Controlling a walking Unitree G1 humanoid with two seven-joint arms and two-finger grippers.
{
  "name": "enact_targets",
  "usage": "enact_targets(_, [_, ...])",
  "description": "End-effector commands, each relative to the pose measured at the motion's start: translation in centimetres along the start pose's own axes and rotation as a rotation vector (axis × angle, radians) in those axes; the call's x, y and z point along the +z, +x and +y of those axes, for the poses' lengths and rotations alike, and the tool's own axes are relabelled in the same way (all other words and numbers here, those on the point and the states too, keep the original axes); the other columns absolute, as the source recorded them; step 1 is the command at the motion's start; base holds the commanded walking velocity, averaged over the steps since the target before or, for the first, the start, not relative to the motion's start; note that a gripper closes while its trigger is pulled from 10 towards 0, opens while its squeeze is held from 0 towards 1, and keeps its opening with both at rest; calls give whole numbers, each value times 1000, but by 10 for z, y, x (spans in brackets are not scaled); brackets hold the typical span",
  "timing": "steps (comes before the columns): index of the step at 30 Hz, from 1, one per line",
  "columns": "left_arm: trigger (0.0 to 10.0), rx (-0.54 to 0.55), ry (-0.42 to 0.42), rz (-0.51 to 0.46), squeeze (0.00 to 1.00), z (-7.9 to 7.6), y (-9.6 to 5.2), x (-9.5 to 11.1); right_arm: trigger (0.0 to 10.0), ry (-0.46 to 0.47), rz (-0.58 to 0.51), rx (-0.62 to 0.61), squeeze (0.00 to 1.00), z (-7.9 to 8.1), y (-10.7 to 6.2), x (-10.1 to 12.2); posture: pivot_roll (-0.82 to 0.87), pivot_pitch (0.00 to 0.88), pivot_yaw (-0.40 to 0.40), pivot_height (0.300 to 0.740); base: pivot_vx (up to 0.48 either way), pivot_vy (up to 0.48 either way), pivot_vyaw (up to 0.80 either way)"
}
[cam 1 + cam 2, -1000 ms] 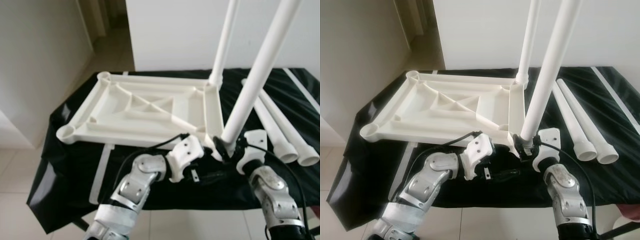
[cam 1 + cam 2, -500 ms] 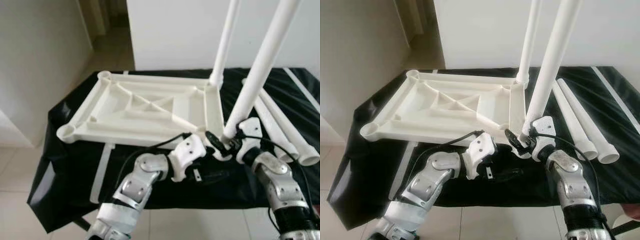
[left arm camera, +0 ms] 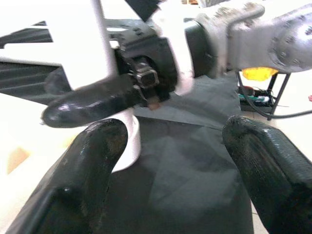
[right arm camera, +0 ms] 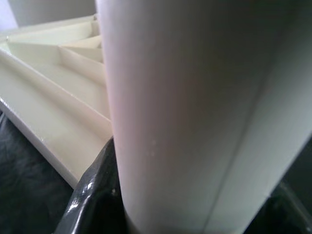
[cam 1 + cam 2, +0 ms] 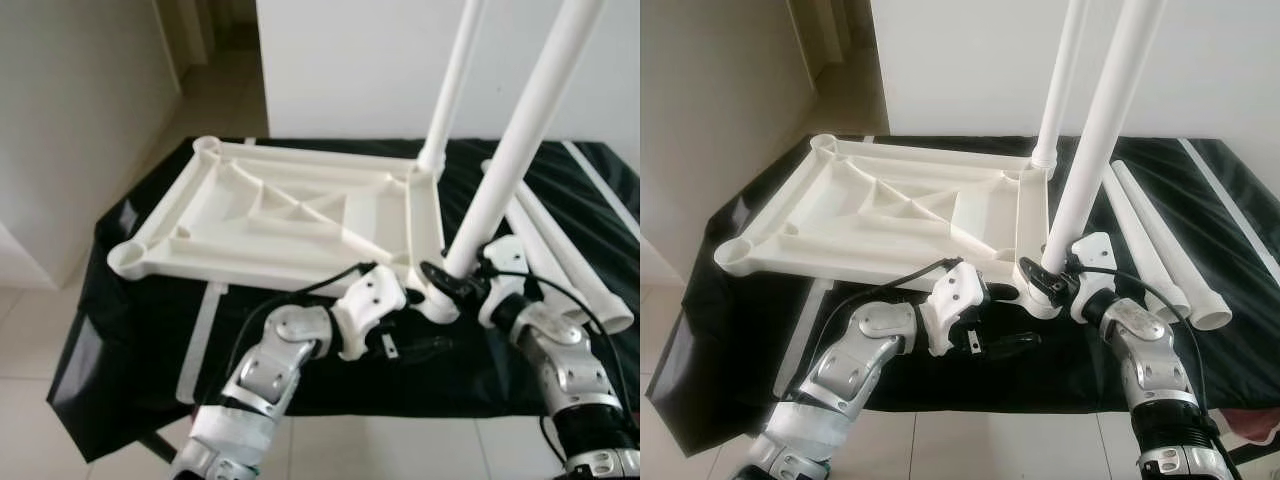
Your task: Building children table
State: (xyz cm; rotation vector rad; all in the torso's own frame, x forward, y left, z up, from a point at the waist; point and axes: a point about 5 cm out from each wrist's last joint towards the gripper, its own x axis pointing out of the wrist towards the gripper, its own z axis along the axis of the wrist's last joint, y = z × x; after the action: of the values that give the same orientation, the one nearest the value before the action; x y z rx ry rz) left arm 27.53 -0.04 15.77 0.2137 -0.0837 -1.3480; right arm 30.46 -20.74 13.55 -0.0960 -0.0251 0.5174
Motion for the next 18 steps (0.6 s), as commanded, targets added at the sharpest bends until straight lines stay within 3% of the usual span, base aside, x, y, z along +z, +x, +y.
enact_targets(1, [10000,108,6,-8,0,8,-1,1,3333,40,36,4,0,5,-2,-10,17,0,-47,740,0,0,0])
enact_targets(2, [10000,114,6,-8,0,9,-1,1,10000,55,29,-13,0,5,-2,-10,17,0,-47,740,0,0,0])
enact_targets(6, [10000,128,7,-7,0,12,-3,1,10000,70,25,-36,0,8,-2,-11,12,0,-59,740,0,0,0])
enact_targets(9, [10000,157,-3,-8,0,14,-4,-2,10000,49,105,-187,0,11,0,-22,8,0,-67,740,0,0,0])
enact_targets(12, [10000,168,-7,-8,0,14,-4,-3,10000,53,117,-233,0,12,1,-25,9,0,-67,740,0,0,0])
enact_targets(14, [10000,176,-8,-7,0,15,-5,-4,10000,116,130,-371,0,14,2,-28,17,0,-69,740,0,0,0])
enact_targets(18, [10000,178,-4,-4,0,16,-6,-4,10000,163,139,-476,0,16,2,-30,23,0,-67,740,0,0,0])
